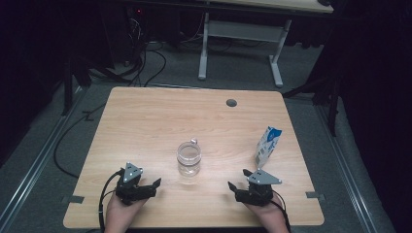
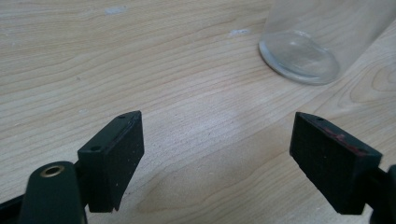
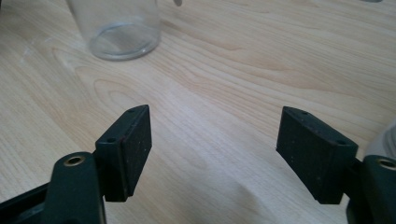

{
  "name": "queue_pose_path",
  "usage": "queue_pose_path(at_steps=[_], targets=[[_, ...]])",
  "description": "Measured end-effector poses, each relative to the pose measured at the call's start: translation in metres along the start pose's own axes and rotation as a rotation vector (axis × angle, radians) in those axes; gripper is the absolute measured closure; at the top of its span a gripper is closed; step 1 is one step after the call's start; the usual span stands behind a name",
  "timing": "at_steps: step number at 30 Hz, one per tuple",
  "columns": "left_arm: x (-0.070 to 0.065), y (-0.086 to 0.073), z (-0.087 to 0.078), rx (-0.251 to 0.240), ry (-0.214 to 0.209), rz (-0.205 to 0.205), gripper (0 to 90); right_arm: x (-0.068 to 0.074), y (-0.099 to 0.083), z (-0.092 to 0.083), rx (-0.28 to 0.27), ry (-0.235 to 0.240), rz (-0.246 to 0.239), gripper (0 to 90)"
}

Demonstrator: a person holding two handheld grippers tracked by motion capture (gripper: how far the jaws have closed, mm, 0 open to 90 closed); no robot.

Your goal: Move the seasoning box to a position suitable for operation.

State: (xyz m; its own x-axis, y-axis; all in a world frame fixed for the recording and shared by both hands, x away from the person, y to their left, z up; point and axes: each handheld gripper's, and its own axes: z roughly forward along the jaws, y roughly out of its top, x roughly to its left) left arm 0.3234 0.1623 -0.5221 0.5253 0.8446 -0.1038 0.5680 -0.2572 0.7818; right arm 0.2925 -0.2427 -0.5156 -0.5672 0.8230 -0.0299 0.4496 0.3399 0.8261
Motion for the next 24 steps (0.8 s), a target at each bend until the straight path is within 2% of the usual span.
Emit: queue_pose_path(at_steps=[2,5,6,8,9,17,20,24], targets=[[-0.001,0.002,0.002,-0.006,-0.007,-0.007,18.1,-0.004,-0.002,-0.002,-0.009,-0.001,0.015,29.2],[-0.002,0.001,0.004,-0.007,-0.005,0.009,18.2,-0.007,-0.004,-0.003,-0.008,0.001,0.026,29.4],[-0.003,0.0,0.005,-0.012,0.014,0.031,18.2,-0.008,-0.004,-0.004,-0.006,-0.003,0.027,29.4],[-0.006,-0.001,0.004,-0.018,0.044,0.039,18.2,-0.008,-0.005,-0.004,-0.007,-0.017,0.025,29.6],[-0.008,-0.002,0.003,-0.035,0.053,0.036,18.7,-0.008,-0.006,-0.005,-0.016,-0.002,0.038,29.9],[-0.008,0.001,0.0,-0.051,0.037,0.033,21.3,-0.006,-0.007,-0.004,-0.012,0.014,0.038,32.5],[-0.012,0.002,-0.001,-0.058,0.04,0.057,22.1,-0.007,-0.008,-0.004,-0.004,0.017,0.033,32.9],[-0.013,0.002,-0.004,-0.078,0.032,0.043,24.7,-0.009,-0.008,-0.005,-0.007,0.018,0.035,33.0]])
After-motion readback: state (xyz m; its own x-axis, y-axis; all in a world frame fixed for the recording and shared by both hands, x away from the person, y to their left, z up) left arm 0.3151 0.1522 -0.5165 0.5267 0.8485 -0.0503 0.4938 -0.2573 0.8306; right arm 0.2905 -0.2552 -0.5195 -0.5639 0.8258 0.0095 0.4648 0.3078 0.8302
